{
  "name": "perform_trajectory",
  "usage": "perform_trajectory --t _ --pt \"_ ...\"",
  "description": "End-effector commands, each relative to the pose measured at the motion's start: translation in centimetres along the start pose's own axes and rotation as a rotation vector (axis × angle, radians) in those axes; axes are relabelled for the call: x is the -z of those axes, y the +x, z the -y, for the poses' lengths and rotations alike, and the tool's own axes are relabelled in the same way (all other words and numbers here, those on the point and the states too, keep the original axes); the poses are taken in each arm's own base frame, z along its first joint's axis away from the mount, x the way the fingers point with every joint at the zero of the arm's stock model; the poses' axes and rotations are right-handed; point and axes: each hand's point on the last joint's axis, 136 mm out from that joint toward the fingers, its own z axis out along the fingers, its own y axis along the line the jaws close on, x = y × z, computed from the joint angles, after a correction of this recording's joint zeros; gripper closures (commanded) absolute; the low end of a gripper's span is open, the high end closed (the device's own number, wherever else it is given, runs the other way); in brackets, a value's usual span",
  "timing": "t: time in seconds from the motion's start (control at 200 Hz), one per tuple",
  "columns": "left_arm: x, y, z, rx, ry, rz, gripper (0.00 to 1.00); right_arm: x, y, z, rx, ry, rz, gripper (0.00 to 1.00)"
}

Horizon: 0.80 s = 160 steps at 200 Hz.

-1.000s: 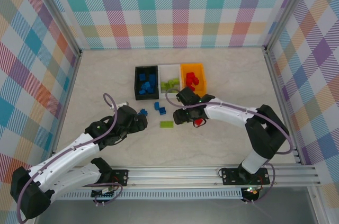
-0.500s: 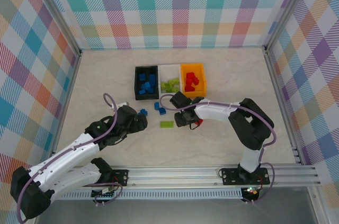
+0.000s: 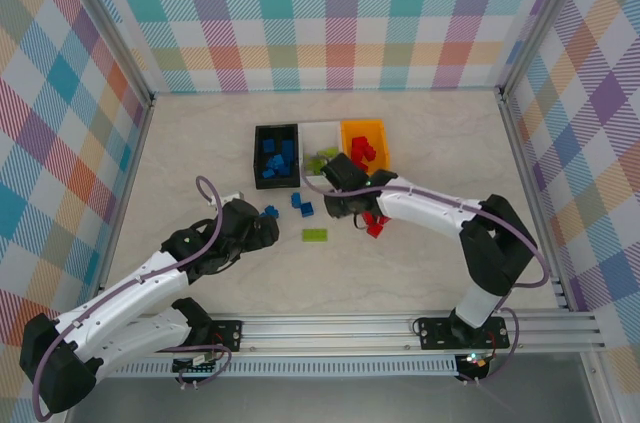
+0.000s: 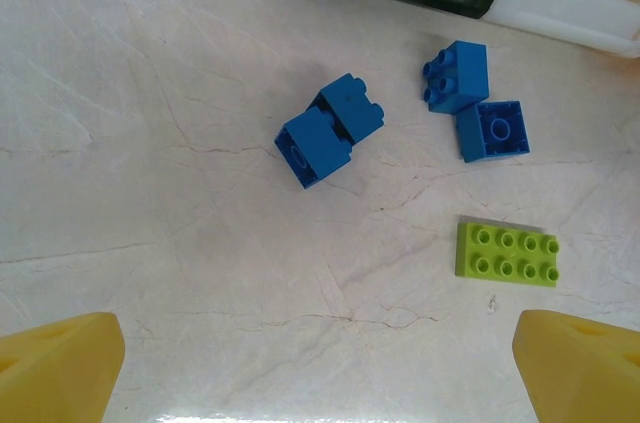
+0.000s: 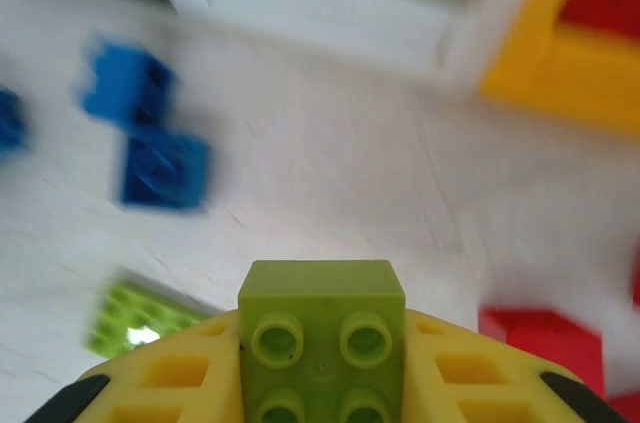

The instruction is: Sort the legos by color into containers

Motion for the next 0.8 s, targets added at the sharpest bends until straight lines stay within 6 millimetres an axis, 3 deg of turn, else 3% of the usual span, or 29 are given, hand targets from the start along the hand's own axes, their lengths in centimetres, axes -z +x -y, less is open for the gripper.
perform_trajectory --t 0.0,0.26,0.46,0.54,0.645,0.795 --pt "-0.4 0.4 -0.4 -0.016 -0.013 -0.003 0.0 0.7 -5.1 -0.4 0.018 -0.008 0.095 0.68" --pt "-0.4 0.3 -0.3 -0.024 -0.019 -0.003 0.0 -4.4 -12.2 0.9 -0.044 0.051 0.133 0.66" --pt "-1.0 0.4 -0.6 -0.025 -0.051 -0.011 0.0 -7.6 -13.8 2.1 -0.087 0.081 0.095 0.63" --pt "-1.4 0.4 -0.6 -0.019 -0.065 -0.027 0.0 -7.9 -14.0 2.3 -0.104 0.081 0.091 0.58" --pt "-2.1 0.5 -0.3 -0.004 -0.056 -0.05 0.0 -7.1 -14.8 2.1 -0.112 0.065 0.108 0.42" --pt "-3.4 0.3 0.0 -0.003 -0.054 -0.08 0.02 -3.5 -16.1 1.5 -0.113 0.018 0.174 0.35"
